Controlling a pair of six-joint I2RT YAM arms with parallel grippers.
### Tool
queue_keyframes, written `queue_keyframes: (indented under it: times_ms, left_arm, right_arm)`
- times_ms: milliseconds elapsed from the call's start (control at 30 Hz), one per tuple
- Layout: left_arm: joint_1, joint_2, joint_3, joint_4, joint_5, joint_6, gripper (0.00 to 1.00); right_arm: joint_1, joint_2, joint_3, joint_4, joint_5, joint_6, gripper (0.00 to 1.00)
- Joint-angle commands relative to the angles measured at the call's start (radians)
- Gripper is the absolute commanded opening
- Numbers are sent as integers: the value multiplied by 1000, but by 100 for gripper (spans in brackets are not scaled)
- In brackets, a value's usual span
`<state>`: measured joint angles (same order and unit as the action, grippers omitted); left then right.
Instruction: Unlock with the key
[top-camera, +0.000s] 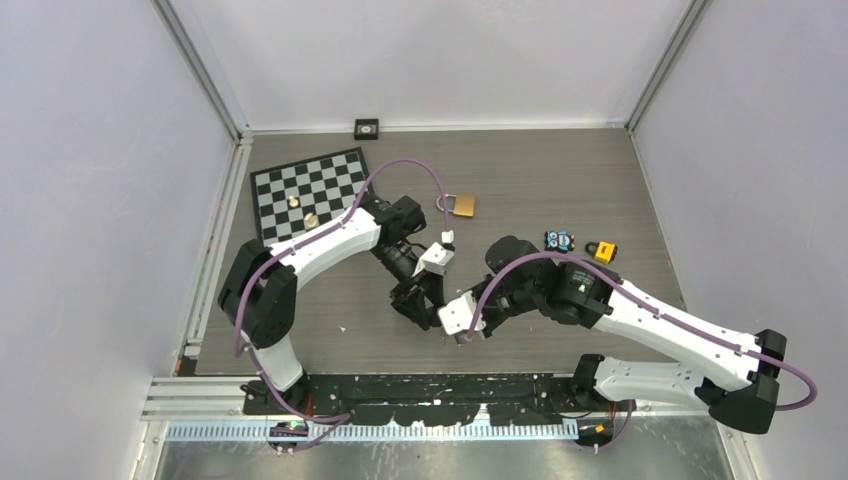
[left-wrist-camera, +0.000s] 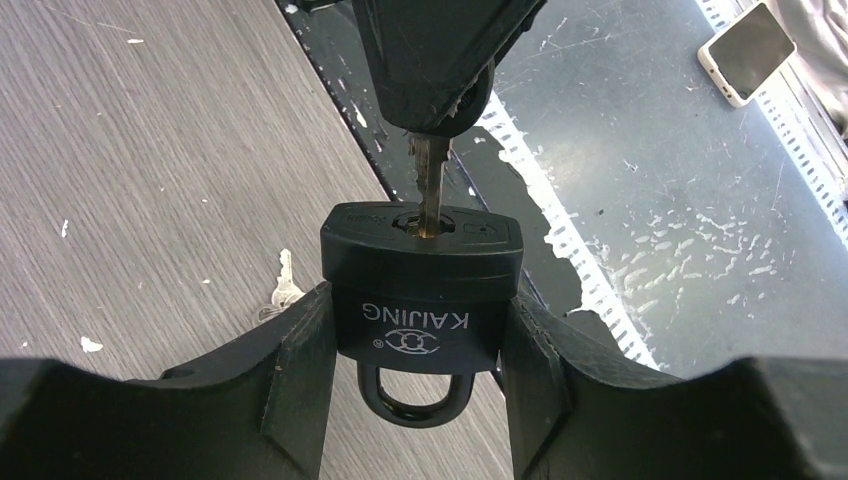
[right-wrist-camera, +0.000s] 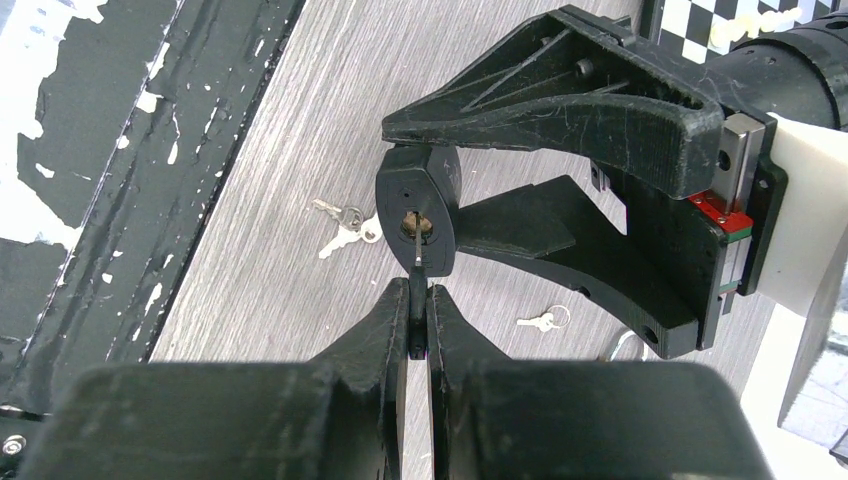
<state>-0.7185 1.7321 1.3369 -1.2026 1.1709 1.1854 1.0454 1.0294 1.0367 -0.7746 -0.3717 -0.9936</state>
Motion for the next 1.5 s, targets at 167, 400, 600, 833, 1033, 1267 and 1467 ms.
queue_keyframes:
  times_ms: [167, 400, 600, 833, 1033, 1267, 1467]
  left_arm:
    - [-1, -21, 33, -16, 118, -11, 0]
    - [6, -41, -6, 108, 122, -147, 0]
    - [15, -42, -11, 116, 143, -159, 0]
    - [38, -46, -23, 109, 188, -136, 0]
    - [51, -52, -39, 103, 206, -118, 0]
    - [57, -57, -45, 89, 209, -104, 0]
    - [57, -64, -50, 83, 199, -90, 0]
  right_arm:
    - [7, -28, -64, 97, 20, -9, 0]
    - [7, -51, -126, 169, 46, -6, 0]
    - [6, -64, -156, 205, 73, -5, 1]
    - [7, -100, -207, 282, 119, 5, 1]
    - [6, -106, -233, 316, 125, 8, 0]
    - [6, -125, -259, 347, 141, -10, 0]
    - [7, -132, -262, 322, 131, -35, 0]
